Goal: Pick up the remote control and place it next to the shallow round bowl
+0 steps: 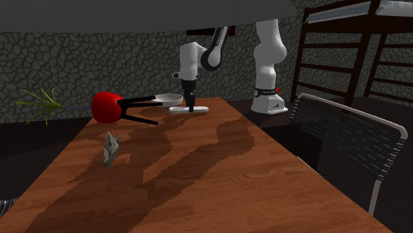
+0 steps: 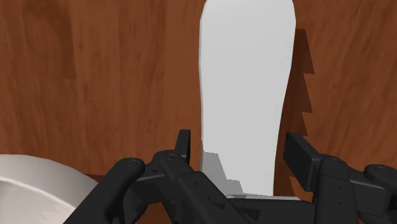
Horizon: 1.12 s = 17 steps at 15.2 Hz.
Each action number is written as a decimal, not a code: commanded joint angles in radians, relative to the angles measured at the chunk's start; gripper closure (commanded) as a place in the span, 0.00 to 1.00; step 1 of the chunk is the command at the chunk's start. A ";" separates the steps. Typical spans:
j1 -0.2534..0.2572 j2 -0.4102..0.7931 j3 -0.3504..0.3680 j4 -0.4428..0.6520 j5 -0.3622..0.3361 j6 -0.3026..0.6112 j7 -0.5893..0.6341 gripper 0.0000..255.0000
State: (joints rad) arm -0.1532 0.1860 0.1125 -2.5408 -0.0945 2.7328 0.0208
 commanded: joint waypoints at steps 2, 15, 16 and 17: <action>0.000 0.001 0.000 0.000 0.000 0.001 0.001 1.00; -0.007 -0.136 0.018 -0.001 0.049 -0.133 -0.035 0.00; -0.007 -0.136 0.018 -0.001 0.049 -0.133 -0.035 0.00; -0.007 -0.136 0.018 -0.001 0.049 -0.133 -0.035 0.00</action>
State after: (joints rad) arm -0.1604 0.0517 0.1301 -2.5416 -0.0460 2.6018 -0.0142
